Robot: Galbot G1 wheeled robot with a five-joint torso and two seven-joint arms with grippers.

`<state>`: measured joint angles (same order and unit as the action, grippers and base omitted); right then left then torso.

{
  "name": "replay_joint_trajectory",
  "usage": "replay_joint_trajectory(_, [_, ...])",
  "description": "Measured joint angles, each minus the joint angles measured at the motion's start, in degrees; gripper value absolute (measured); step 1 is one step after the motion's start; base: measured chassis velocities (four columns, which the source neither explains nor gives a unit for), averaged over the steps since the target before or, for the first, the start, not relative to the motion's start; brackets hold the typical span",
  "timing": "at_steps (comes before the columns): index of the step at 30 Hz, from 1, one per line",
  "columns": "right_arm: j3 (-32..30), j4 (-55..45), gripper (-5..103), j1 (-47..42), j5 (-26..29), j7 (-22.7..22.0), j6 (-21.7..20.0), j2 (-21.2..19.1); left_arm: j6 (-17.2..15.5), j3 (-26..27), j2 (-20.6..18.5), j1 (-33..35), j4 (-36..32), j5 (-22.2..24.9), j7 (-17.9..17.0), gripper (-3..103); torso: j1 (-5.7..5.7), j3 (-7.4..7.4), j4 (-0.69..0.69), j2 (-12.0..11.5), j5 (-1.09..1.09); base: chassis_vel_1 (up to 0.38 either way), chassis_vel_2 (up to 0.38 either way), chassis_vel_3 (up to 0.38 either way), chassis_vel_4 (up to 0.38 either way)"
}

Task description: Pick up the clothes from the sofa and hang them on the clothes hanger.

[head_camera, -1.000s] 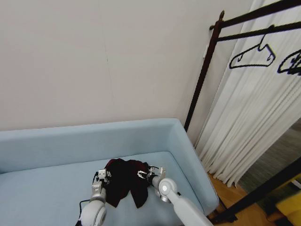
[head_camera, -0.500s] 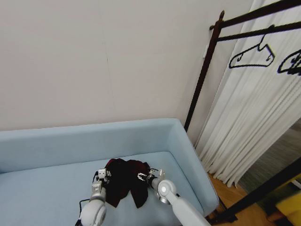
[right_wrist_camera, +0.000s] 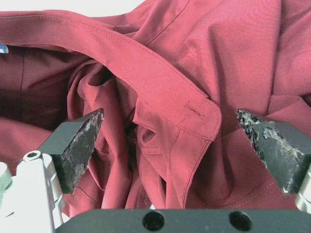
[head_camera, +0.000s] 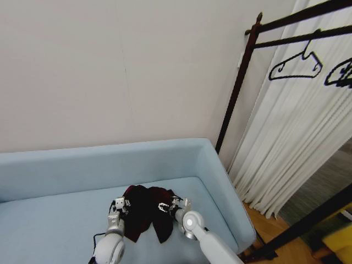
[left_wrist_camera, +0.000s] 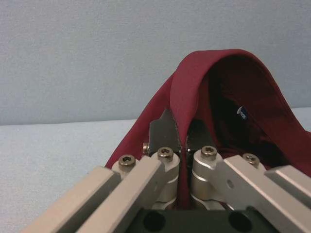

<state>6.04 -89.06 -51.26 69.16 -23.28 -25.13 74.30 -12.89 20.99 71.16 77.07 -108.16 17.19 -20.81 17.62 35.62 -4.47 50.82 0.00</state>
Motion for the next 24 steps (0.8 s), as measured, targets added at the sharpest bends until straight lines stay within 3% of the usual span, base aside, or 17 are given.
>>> replay_joint_trajectory(11, [-0.2, 0.85, 85, 1.04, -0.25, -0.03, 0.04, 1.64, -0.01, -0.54, 0.31, -0.14, 0.02, -0.14, 0.05, 0, 0.0, 0.0, 0.0, 0.0, 0.0, 0.0, 0.0, 0.0, 0.0])
replay_joint_trajectory(19, [0.28, 0.83, 65, 0.88, -0.39, -0.27, 0.1, 1.56, -0.15, -1.27, 0.66, -0.74, 0.32, -0.22, 0.04, 0, 0.0, 0.0, 0.0, -0.01, 0.0, 0.0, 0.0, 0.0, 0.0])
replay_joint_trajectory(24, [0.6, 0.71, 63, 0.56, -0.45, -0.3, 0.11, 0.81, -0.17, -1.18, 0.61, -0.79, 0.35, -0.21, 0.04, 0, 0.0, 0.0, 0.0, -0.01, 0.0, 0.0, 0.0, 0.0, 0.0])
